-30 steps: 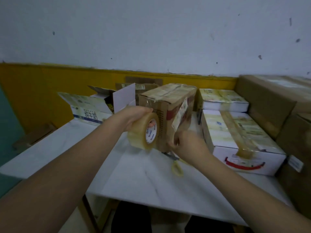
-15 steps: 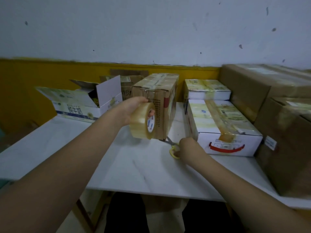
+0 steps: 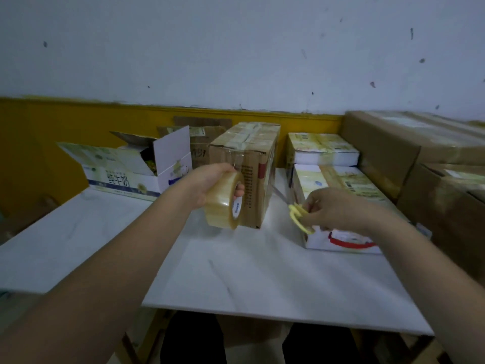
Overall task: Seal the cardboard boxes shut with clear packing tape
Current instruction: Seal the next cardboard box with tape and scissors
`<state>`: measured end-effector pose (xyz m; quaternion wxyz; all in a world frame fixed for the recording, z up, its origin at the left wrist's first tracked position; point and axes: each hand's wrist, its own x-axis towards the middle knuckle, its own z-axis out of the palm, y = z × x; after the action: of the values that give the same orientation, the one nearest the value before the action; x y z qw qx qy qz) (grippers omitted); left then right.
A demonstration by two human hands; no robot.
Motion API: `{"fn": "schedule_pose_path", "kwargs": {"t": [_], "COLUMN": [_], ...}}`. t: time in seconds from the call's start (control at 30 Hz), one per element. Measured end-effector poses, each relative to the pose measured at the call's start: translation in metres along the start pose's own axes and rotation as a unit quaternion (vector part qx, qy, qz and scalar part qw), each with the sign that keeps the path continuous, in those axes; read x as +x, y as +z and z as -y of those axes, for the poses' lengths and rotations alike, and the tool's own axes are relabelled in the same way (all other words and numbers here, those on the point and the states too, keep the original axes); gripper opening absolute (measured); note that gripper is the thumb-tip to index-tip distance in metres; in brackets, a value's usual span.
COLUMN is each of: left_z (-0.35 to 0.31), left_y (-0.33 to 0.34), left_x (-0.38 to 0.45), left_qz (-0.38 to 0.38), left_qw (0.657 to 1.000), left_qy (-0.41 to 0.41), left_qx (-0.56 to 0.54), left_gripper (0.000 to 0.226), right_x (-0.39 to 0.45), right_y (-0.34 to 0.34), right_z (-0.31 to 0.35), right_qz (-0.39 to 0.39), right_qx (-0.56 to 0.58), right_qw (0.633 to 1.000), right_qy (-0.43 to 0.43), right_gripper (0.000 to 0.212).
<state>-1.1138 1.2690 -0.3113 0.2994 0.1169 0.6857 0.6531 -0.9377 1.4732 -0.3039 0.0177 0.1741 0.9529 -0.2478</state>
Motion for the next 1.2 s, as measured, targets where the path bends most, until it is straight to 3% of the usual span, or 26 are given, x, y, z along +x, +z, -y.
{"fn": "schedule_pose_path", "kwargs": {"t": [0.1, 0.3, 0.43, 0.53, 0.7, 0.83, 0.93, 1.1, 1.2], "left_z": [0.006, 0.008, 0.007, 0.006, 0.004, 0.008, 0.026, 0.048, 0.055], "left_y": [0.001, -0.003, -0.006, -0.009, -0.012, -0.013, -0.014, -0.039, -0.049], "left_x": [0.003, -0.004, -0.008, -0.009, -0.011, -0.012, -0.018, -0.03, -0.043], "left_qz": [-0.004, 0.026, 0.046, 0.062, 0.072, 0.066, 0.058, 0.024, 0.035], "left_qw": [1.0, 0.999, 0.998, 0.997, 0.997, 0.997, 0.993, 0.999, 0.997], "left_qy": [0.001, 0.04, 0.048, 0.038, 0.004, 0.007, -0.004, -0.025, -0.013], "left_qx": [0.015, 0.013, -0.012, -0.002, 0.004, 0.044, 0.099, -0.022, -0.068], "left_gripper": [0.026, 0.013, 0.025, 0.038, 0.032, 0.022, 0.03, 0.024, 0.025], "right_x": [0.012, 0.049, 0.068, 0.079, 0.093, 0.097, 0.092, 0.072, 0.065], "right_y": [-0.02, -0.031, -0.038, -0.037, -0.022, -0.012, 0.004, 0.06, 0.098], "right_z": [0.023, 0.057, 0.067, 0.074, 0.083, 0.077, 0.064, 0.037, 0.032], "right_qz": [-0.004, 0.138, 0.164, 0.161, 0.15, 0.069, 0.009, 0.093, 0.036], "right_qx": [0.039, -0.029, -0.037, -0.002, 0.021, -0.031, -0.063, -0.188, -0.254], "right_qw": [0.999, 0.99, 0.986, 0.987, 0.988, 0.994, 0.989, 0.972, 0.961], "right_qy": [-0.037, -0.021, -0.009, -0.014, -0.039, -0.084, -0.132, -0.107, -0.104], "right_gripper": [0.044, 0.071, 0.083, 0.08, 0.054, 0.04, 0.033, 0.024, 0.019]}}
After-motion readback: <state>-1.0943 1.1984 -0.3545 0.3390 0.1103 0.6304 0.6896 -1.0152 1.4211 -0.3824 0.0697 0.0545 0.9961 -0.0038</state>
